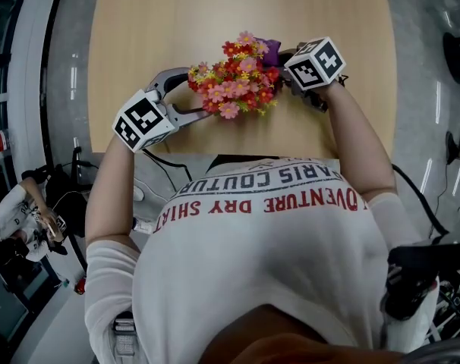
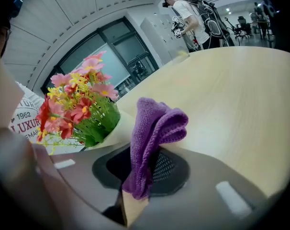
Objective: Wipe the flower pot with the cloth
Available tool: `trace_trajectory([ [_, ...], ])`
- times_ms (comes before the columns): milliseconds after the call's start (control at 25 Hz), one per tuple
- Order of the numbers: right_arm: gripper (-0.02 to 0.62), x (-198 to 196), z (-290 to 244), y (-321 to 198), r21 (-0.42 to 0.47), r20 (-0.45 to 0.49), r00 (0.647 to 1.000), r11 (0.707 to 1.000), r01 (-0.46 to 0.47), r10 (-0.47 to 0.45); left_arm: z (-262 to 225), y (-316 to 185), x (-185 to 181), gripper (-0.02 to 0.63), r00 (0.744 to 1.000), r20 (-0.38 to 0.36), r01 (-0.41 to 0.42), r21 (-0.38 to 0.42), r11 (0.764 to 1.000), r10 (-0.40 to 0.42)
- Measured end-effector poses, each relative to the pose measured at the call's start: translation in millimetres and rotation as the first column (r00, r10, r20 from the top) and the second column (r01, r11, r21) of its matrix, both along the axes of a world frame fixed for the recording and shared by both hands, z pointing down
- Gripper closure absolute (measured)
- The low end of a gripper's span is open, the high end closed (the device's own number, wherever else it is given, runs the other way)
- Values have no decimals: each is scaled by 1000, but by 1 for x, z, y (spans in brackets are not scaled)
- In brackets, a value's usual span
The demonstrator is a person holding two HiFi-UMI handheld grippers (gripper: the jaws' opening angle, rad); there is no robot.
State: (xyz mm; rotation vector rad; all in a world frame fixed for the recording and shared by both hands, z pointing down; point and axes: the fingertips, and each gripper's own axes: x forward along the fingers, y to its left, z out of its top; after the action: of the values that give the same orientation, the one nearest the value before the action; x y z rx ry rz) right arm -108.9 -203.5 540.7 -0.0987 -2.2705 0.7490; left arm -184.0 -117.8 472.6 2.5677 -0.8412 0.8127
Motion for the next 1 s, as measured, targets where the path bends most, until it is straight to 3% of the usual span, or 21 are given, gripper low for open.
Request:
trace_trajectory([
  [80, 529, 3, -2, -1, 0, 9, 1000, 1000, -19, 19, -2, -1, -7, 250, 989, -53, 143, 37, 989, -141],
  [200, 529, 4, -11, 4, 6, 22, 999, 999, -46, 46, -7, 7, -6, 250, 928, -142, 358, 88, 930, -344],
  [400, 529, 9, -18, 14, 15, 28, 998, 998, -63, 63, 10, 20, 21, 214, 830, -174, 548, 74, 833, -530],
  [520, 529, 20, -15, 8, 22, 32, 997, 997, -74, 73, 18, 4, 28, 201, 755, -152, 653, 82, 753, -638],
  [640, 529, 24, -19, 6, 22, 47, 995, 996, -89, 88, 26, -7, 29, 201, 696, -101, 718, 93, 690, -711],
  [800, 529, 28, -22, 11, 28, 59, 993, 994, -103, 101, 35, -6, 29, 201, 650, -63, 759, 108, 642, -758],
  [1000, 529, 26, -16, 10, 23, 78, 990, 992, -123, 121, 43, -9, 20, 201, 633, -38, 770, 136, 624, -773],
])
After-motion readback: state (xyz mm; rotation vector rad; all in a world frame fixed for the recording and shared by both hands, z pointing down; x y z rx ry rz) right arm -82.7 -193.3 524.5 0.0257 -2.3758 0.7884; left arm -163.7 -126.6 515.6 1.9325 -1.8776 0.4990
